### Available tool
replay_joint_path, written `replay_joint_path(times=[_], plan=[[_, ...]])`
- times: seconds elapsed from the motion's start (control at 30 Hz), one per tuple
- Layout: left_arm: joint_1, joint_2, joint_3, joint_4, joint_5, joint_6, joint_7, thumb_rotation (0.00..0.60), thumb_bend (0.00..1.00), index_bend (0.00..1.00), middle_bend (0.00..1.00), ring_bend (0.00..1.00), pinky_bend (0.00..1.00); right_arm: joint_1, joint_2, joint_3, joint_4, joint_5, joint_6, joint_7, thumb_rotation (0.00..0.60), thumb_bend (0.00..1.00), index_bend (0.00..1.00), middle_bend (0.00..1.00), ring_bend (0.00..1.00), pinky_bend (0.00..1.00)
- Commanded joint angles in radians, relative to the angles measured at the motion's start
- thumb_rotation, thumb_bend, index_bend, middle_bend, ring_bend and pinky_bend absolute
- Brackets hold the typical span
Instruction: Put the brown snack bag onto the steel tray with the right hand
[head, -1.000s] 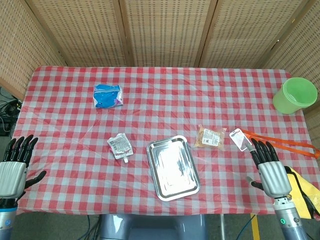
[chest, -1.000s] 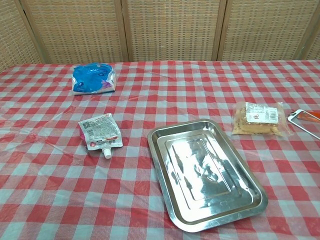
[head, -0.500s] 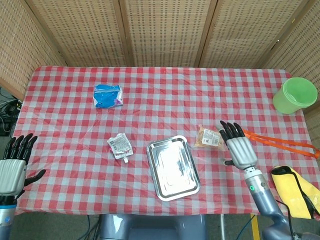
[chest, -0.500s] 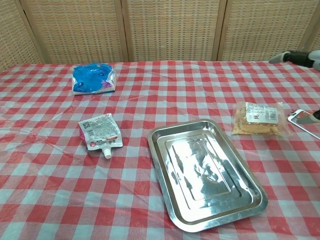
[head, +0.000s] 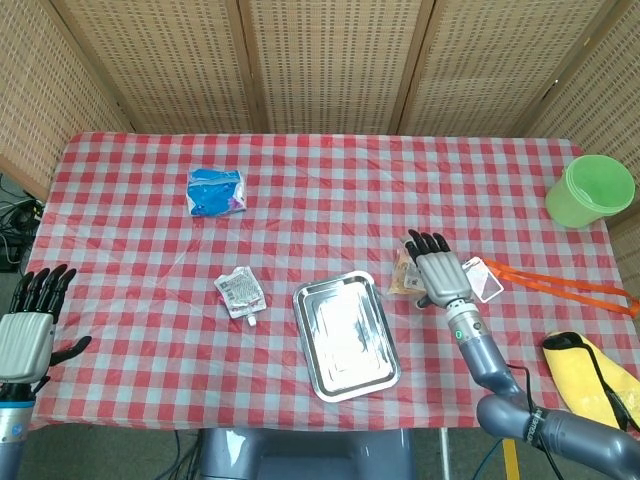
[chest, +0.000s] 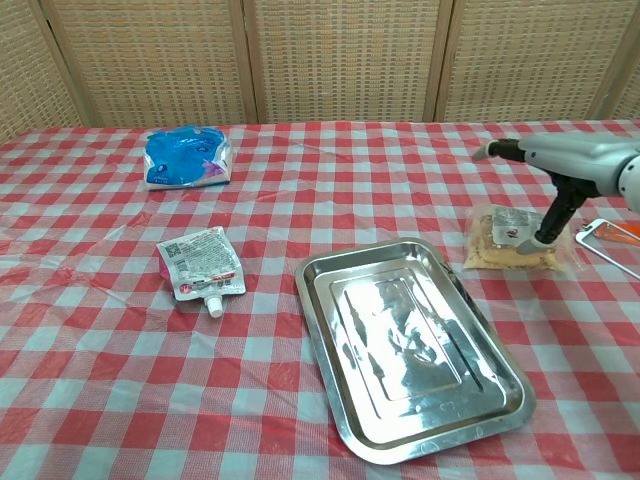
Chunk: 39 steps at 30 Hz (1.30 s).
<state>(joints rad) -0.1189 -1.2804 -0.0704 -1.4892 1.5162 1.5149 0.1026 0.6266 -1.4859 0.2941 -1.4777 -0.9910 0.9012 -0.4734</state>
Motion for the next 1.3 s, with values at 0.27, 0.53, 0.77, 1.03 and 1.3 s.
replay_joint_path(times=[0.27, 0.53, 0.77, 1.03, 1.3], plan=[[-0.007, 0.002, -0.002, 0.005, -0.011, -0.016, -0.010, 0.600, 0.00, 0.00, 0.00, 0.00, 0.00, 0.061, -0.064, -0.015, 0.120, 0.117, -0.034, -0.064, 0.600, 0.08, 0.02, 0.00, 0.00, 0.00], [-0.013, 0.000, 0.001, 0.005, -0.015, -0.030, -0.006, 0.600, 0.00, 0.00, 0.00, 0.00, 0.00, 0.079, -0.072, -0.035, 0.157, 0.203, -0.041, -0.099, 0.600, 0.08, 0.04, 0.00, 0.00, 0.00], [-0.013, 0.002, 0.001, 0.002, -0.017, -0.028, -0.011, 0.600, 0.00, 0.00, 0.00, 0.00, 0.00, 0.095, -0.094, -0.048, 0.211, 0.225, -0.052, -0.092, 0.600, 0.08, 0.17, 0.02, 0.01, 0.12], [-0.014, 0.005, 0.003, 0.000, -0.017, -0.029, -0.015, 0.600, 0.00, 0.00, 0.00, 0.00, 0.00, 0.091, -0.125, -0.057, 0.270, 0.181, -0.031, -0.030, 0.600, 0.14, 0.54, 0.47, 0.44, 0.51], [-0.013, 0.006, 0.004, -0.003, -0.015, -0.026, -0.015, 0.600, 0.00, 0.00, 0.00, 0.00, 0.00, 0.074, -0.099, -0.059, 0.226, 0.063, 0.026, 0.058, 0.600, 0.14, 0.57, 0.49, 0.47, 0.53]])
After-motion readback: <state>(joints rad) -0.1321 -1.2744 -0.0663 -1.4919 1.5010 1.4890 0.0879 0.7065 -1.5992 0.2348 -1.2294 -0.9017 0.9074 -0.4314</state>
